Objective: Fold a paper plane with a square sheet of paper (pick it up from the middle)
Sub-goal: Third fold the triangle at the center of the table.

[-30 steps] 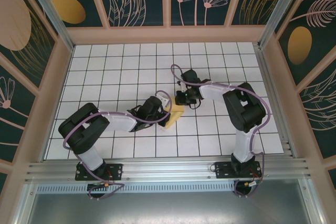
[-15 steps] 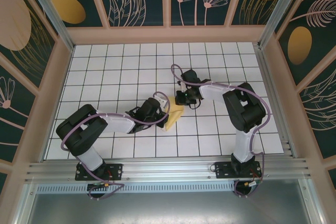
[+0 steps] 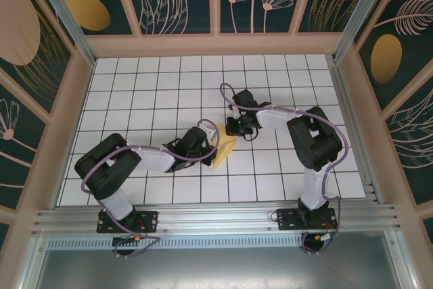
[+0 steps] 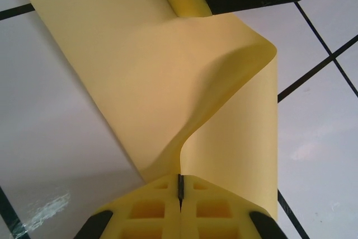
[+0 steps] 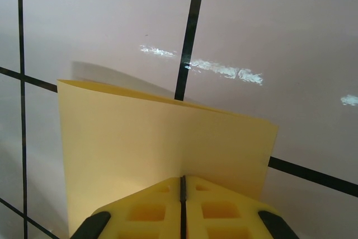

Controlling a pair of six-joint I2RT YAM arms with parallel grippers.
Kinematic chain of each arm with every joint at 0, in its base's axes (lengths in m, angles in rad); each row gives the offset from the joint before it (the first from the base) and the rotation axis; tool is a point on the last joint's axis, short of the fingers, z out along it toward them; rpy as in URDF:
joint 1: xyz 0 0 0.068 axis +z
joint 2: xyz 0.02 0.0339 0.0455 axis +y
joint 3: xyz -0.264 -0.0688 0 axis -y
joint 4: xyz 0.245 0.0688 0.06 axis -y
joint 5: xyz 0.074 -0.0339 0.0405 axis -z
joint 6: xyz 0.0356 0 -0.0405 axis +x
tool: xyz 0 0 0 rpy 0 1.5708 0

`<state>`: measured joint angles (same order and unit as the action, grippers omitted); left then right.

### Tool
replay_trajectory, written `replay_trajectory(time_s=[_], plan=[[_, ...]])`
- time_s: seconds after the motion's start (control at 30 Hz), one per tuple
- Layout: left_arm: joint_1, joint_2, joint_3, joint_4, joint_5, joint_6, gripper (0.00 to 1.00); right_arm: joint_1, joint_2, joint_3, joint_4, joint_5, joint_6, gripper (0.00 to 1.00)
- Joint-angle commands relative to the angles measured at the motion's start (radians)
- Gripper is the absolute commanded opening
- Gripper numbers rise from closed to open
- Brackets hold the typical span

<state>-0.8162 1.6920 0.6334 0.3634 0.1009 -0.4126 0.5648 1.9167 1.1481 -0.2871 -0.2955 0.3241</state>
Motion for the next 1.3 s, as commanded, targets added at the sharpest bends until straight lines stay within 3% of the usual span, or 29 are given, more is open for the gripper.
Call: replay_trajectory(time_s=[0.0,0.4,0.77,1.27], plan=[[0.006,0.015,-0.012,0.026,0.009,0.005,0.04,0.01,0.038,0.01,-0.045,0.035,0.016,0.12],[0.005,0.029,-0.003,0.025,0.033,0.028,0.04,0.01,-0.074,0.013,-0.012,0.004,0.054,0.18],[0.005,0.028,0.008,0.023,0.046,0.038,0.05,0.012,0.034,0.027,-0.04,0.051,0.051,0.1],[0.006,-0.021,0.027,0.005,0.047,0.048,0.07,0.014,0.048,0.004,-0.037,0.061,0.043,0.09]])
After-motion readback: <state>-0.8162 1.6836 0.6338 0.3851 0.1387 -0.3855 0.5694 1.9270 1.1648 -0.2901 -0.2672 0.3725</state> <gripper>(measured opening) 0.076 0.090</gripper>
